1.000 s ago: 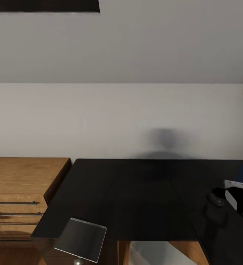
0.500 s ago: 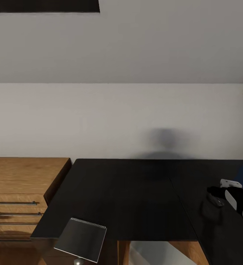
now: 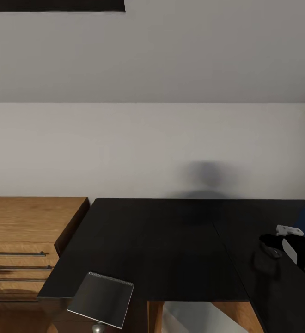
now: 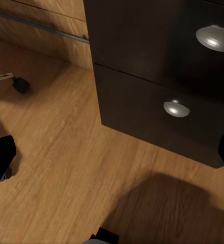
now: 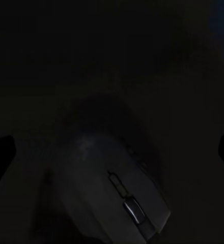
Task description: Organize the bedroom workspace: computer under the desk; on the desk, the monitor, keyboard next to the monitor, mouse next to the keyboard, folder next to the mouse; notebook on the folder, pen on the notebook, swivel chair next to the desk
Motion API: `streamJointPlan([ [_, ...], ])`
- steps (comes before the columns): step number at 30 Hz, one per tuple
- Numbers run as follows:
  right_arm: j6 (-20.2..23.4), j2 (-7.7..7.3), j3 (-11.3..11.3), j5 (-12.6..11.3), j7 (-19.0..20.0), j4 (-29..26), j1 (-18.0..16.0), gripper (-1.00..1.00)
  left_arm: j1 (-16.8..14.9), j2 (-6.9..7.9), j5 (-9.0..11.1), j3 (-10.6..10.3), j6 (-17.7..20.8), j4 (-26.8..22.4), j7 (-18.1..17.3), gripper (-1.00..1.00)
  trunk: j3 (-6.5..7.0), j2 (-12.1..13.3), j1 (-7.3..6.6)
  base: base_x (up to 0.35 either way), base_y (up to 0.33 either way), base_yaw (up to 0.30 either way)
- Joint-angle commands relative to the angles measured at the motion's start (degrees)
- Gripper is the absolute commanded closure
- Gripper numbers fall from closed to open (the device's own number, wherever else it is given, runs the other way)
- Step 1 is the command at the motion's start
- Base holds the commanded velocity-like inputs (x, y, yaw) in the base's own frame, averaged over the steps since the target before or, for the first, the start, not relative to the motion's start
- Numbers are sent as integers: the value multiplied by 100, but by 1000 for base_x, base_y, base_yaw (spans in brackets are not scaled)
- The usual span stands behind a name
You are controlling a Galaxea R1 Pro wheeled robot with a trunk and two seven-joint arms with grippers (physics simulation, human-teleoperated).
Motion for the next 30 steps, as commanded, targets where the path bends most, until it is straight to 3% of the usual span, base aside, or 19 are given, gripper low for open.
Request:
streamJointPlan([
  [1,35,1,-28,22,25,-10,-1,-100,-2,8,50,-23,-32,-5,22,-100,-5,-3,0,0,0,0],
  [17,41,1,-31,23,24,-2,-1,-100,-2,6,51,-23,-34,-7,22,-100,-274,-605,330,0,0,0],
  [30,41,1,-24,24,24,-1,-1,-100,-2,6,54,-23,-37,-3,22,-100,-346,-765,417,0,0,0],
])
